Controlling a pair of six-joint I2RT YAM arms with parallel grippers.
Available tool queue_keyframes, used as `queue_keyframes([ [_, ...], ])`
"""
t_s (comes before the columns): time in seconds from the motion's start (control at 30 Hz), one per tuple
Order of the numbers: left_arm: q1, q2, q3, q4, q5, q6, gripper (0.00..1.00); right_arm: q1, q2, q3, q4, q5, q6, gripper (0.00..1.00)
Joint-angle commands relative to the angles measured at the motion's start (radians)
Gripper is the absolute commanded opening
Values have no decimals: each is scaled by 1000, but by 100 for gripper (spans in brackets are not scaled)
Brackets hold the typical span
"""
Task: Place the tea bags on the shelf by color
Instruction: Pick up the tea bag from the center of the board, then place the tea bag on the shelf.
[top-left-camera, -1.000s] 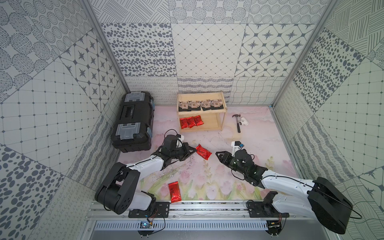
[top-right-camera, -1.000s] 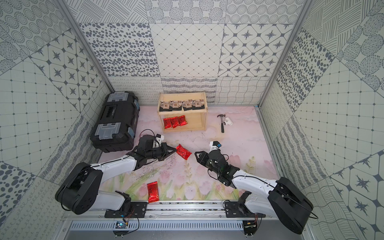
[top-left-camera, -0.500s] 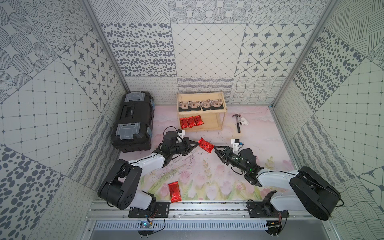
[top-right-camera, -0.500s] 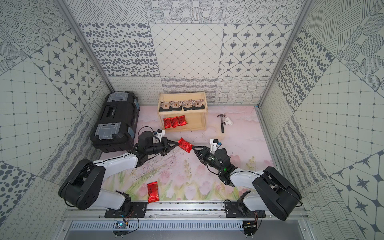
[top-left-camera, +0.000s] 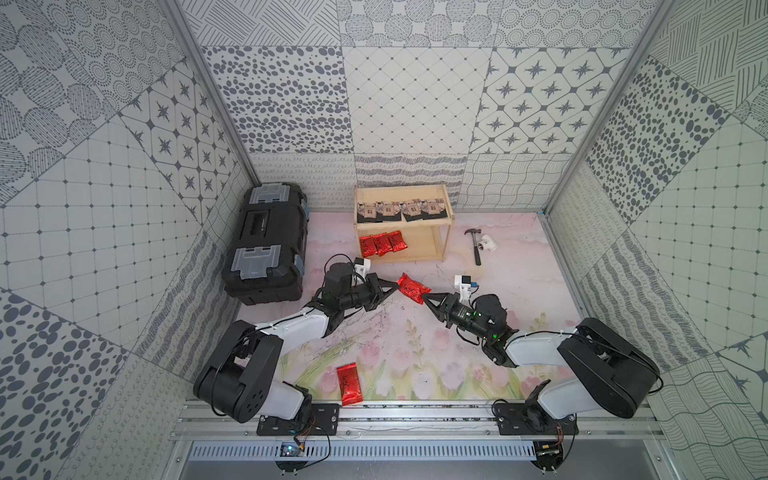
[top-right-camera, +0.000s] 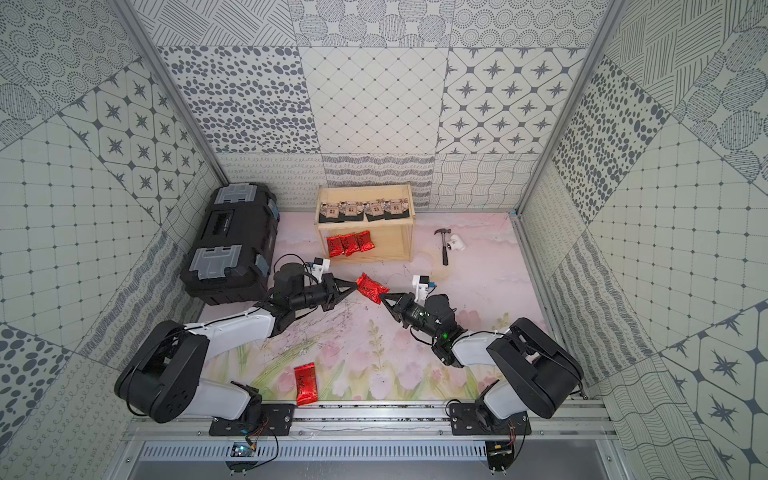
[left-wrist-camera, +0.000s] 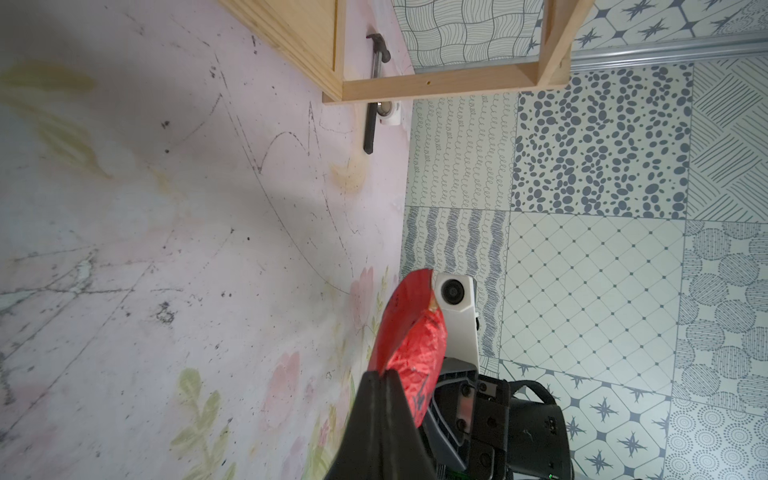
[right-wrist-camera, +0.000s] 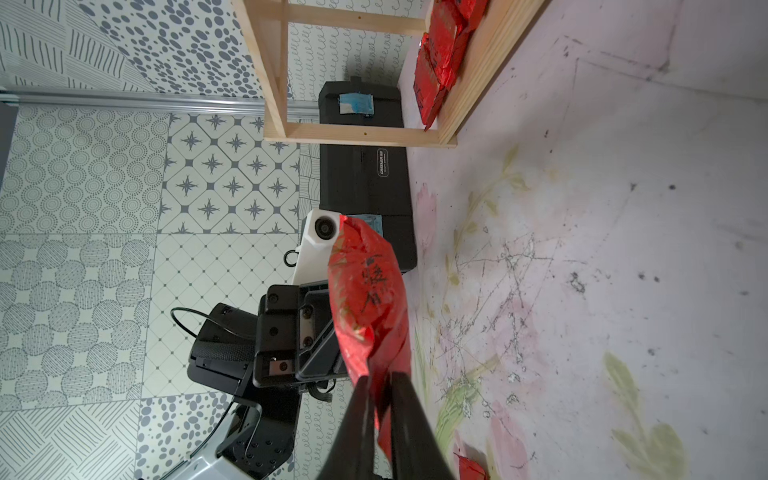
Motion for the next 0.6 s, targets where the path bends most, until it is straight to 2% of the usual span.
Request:
queue_keyframes([
  [0.0, 1, -15, 1, 50, 23, 5, 0, -4, 0, 7, 65, -7, -8, 3],
  [0.07, 1, -14, 4, 36, 17, 14, 0, -4, -5, 7, 52, -6, -15, 0],
  [0.17, 2, -7, 31, -20, 38, 47, 2, -2, -12, 32, -35, -2, -43, 0],
  [0.2, 2, -10, 47, -59, 45, 72, 14, -1, -9, 48, -70, 1, -58, 0],
  [0.3, 6, -56, 101, -262, 18, 226, 63, 10, 2, 67, -121, 121, -103, 0],
  [0.33, 7, -80, 122, -383, -26, 280, 74, 13, 8, 69, -125, 187, -115, 0],
  [0.4, 13, -144, 146, -511, -80, 360, 94, 24, 34, 83, -115, 337, -140, 0],
  [0.43, 14, -167, 150, -559, -103, 375, 99, 31, 52, 94, -103, 408, -151, 0],
  [0.57, 26, -194, 232, -778, -142, 448, 99, 43, 174, 210, -59, 548, -149, 0],
])
